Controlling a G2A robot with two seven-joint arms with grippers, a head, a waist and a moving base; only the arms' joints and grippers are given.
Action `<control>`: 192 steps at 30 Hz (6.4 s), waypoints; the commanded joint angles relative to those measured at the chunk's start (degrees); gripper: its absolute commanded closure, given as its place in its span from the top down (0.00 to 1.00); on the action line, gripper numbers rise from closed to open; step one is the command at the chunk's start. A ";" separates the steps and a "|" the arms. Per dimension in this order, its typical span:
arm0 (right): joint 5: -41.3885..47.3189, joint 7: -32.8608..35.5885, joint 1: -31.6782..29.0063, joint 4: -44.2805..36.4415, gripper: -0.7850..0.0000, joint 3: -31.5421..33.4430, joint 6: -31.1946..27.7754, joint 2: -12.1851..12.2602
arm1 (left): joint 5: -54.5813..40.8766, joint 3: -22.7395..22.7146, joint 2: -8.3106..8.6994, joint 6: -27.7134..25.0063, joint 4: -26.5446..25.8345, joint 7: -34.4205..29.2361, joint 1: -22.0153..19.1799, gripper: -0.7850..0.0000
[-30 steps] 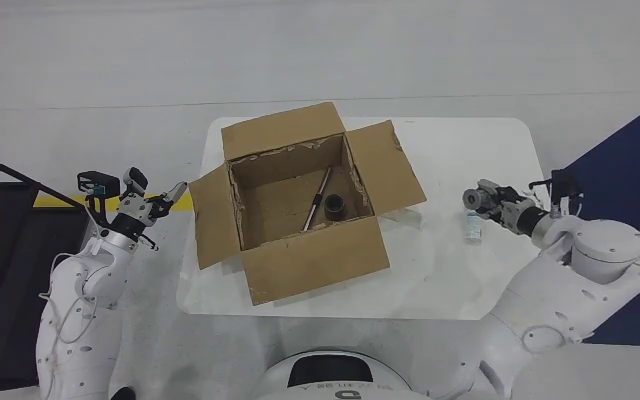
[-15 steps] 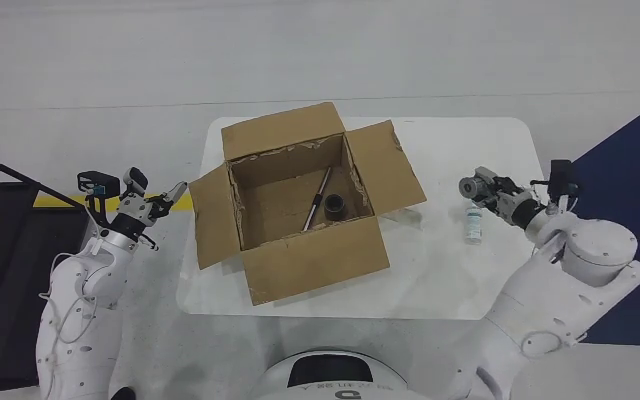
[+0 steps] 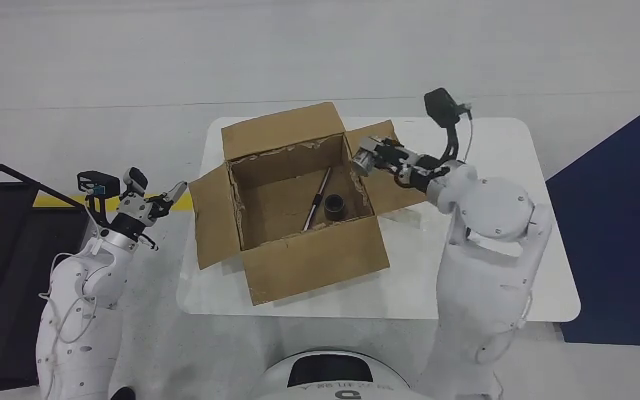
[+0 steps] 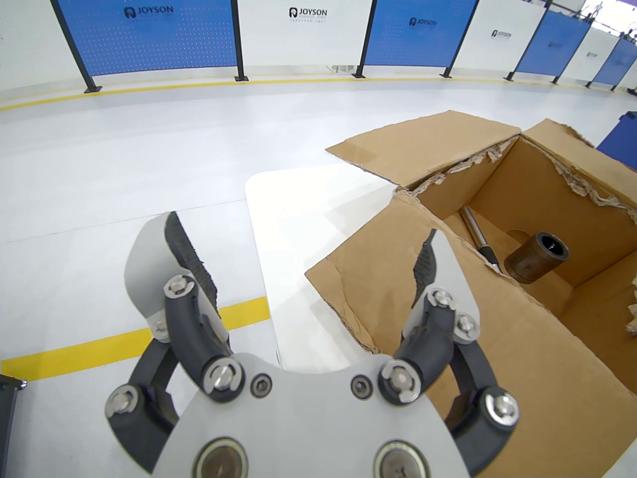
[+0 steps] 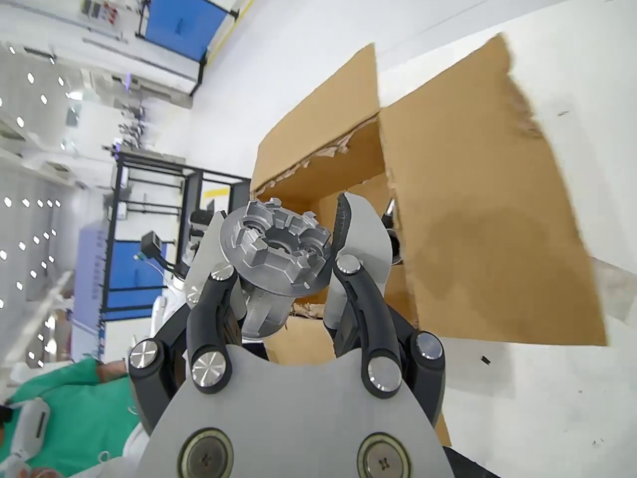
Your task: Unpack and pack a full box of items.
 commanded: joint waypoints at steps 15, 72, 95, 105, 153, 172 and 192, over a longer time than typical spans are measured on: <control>-20.03 -8.72 5.94 20.97 0.00 -26.80 10.09 -0.83 | 0.00 0.00 0.00 0.00 0.00 0.00 0.00 1.00; -20.44 -16.41 17.29 39.18 0.75 -26.37 21.79 -4.23 | 0.00 0.00 0.00 0.00 0.00 0.00 0.00 1.00; -24.49 -13.06 -16.52 -7.74 1.00 11.69 20.88 4.72 | 0.00 0.00 0.00 0.00 0.00 0.00 0.00 1.00; -39.18 1.55 -2.73 14.03 0.98 14.92 14.47 6.58 | 0.00 0.00 0.00 0.00 0.00 0.00 0.00 1.00; -39.10 -2.29 7.38 25.22 0.00 24.55 19.00 3.45 | 0.00 0.00 0.00 0.00 0.00 0.00 0.00 1.00; 15.33 -10.79 2.43 11.65 0.00 14.31 8.55 1.66 | 0.00 0.00 0.00 0.00 0.00 0.00 0.00 1.00; 7.69 -10.87 2.17 10.71 0.00 4.82 1.02 2.33 | 0.00 0.00 0.00 0.00 0.00 0.00 0.00 1.00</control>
